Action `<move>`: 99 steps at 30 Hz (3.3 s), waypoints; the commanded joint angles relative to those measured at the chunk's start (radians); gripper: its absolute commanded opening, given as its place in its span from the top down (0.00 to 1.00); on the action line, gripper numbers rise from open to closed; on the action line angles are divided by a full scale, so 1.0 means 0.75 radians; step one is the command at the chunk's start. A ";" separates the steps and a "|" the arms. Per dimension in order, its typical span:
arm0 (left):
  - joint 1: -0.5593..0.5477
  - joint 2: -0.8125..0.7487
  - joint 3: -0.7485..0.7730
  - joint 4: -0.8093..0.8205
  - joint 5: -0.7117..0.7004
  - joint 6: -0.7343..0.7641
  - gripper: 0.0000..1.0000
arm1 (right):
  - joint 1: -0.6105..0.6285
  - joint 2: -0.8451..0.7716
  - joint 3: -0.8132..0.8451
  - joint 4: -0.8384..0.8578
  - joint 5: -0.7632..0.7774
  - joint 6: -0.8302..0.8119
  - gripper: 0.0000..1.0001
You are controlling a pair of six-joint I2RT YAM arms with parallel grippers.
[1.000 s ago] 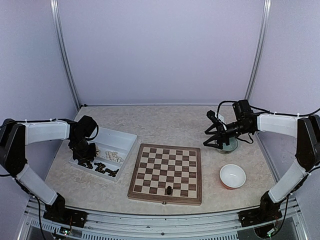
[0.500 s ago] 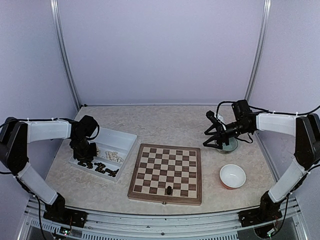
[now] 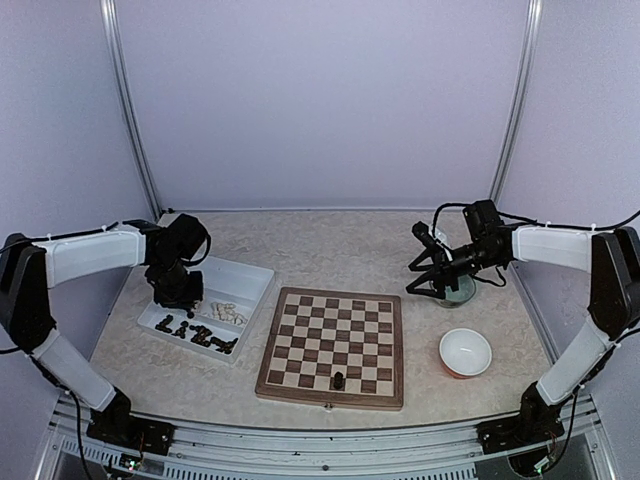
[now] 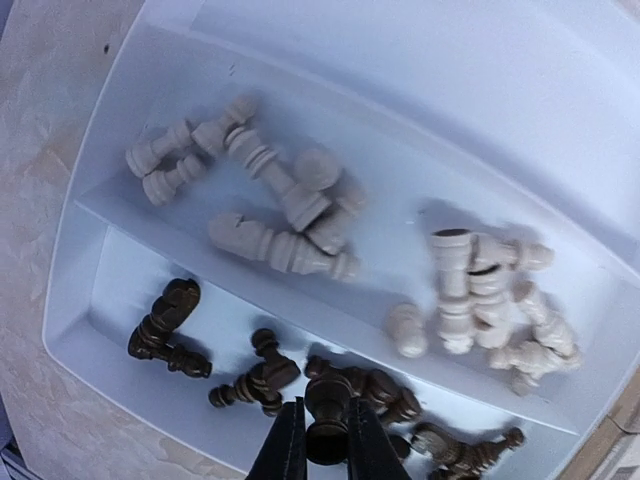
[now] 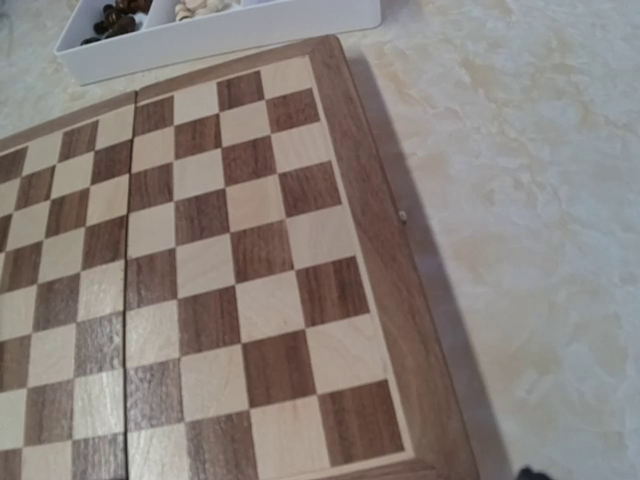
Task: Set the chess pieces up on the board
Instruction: Pick up the rook from the storage box, then place the rook at h8, then pick up the chess pile from the storage box.
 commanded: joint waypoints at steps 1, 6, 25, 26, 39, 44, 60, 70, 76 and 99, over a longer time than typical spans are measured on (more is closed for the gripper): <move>-0.182 -0.110 0.185 -0.151 -0.065 -0.060 0.89 | 0.004 0.024 0.039 -0.022 -0.029 -0.018 0.16; -0.452 -0.091 0.275 -0.223 -0.035 -0.152 0.88 | 0.005 0.028 0.040 -0.025 -0.027 -0.019 0.17; -1.006 0.200 0.382 -0.210 0.145 -0.261 0.89 | 0.018 0.025 0.043 -0.030 -0.028 -0.021 0.17; -1.007 0.208 0.383 -0.203 0.146 -0.257 0.89 | 0.018 0.023 0.044 -0.030 -0.027 -0.021 0.16; -1.008 0.296 0.399 -0.164 0.140 -0.242 0.88 | 0.018 0.025 0.048 -0.043 -0.027 -0.033 0.16; -1.008 0.325 0.405 -0.171 0.128 -0.235 0.88 | 0.018 0.029 0.049 -0.046 -0.028 -0.036 0.16; -1.008 0.353 0.408 -0.189 0.105 -0.244 0.81 | 0.020 0.031 0.054 -0.054 -0.032 -0.039 0.16; -1.008 0.348 0.462 -0.243 0.078 -0.244 0.71 | 0.020 0.033 0.056 -0.056 -0.034 -0.038 0.16; -0.939 0.253 0.577 -0.355 -0.073 -0.300 0.57 | 0.020 0.036 0.071 -0.072 -0.031 -0.014 0.15; 0.118 -0.036 -0.126 0.159 0.059 0.028 0.68 | 0.014 -0.006 0.106 -0.008 -0.074 0.131 0.01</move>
